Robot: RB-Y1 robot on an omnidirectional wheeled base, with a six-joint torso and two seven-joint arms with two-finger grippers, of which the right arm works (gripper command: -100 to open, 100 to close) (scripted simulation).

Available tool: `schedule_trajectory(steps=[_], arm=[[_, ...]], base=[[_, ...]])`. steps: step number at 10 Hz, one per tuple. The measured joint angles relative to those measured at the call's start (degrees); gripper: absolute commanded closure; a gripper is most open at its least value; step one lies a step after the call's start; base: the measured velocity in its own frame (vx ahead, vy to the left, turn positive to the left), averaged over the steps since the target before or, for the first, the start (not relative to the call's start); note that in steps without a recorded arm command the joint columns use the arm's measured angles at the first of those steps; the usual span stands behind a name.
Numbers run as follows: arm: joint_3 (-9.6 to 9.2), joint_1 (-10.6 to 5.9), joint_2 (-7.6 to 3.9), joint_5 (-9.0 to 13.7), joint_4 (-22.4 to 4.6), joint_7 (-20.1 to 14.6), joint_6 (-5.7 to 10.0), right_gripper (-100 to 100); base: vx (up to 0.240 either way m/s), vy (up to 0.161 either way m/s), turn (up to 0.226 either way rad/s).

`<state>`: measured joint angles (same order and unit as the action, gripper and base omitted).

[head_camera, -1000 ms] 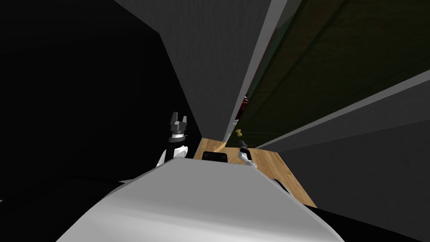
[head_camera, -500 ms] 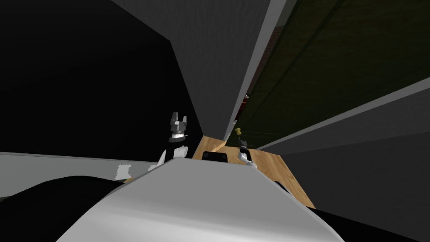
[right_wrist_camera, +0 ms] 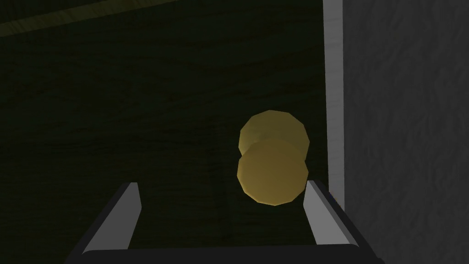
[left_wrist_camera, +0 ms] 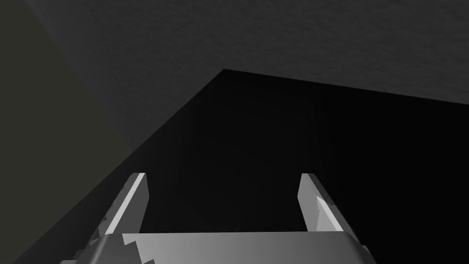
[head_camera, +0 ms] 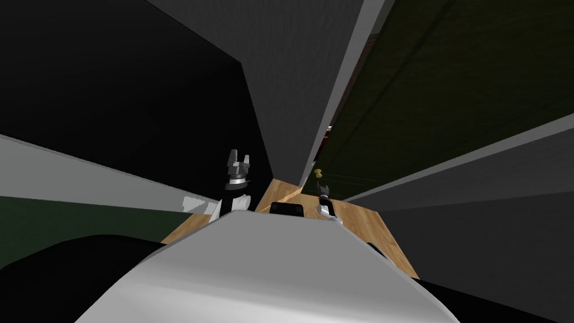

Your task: Pull the door open

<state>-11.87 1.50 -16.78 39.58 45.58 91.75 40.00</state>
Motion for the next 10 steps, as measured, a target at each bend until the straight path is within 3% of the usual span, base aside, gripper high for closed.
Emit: schedule_trajectory(steps=[5,7,10], arm=[[-3.7,1.3,-1.28,-0.92,3.0,4.95,4.57,-100],[-5.08,1.27,-1.6,-1.33,2.97,6.19,6.43,-100],[-4.45,1.38,-2.54,-1.19,2.25,5.25,6.96,-100]], base=[[-0.106,-0.055,0.111],[-0.092,-0.049,0.069],[0.16,0.015,0.118]])
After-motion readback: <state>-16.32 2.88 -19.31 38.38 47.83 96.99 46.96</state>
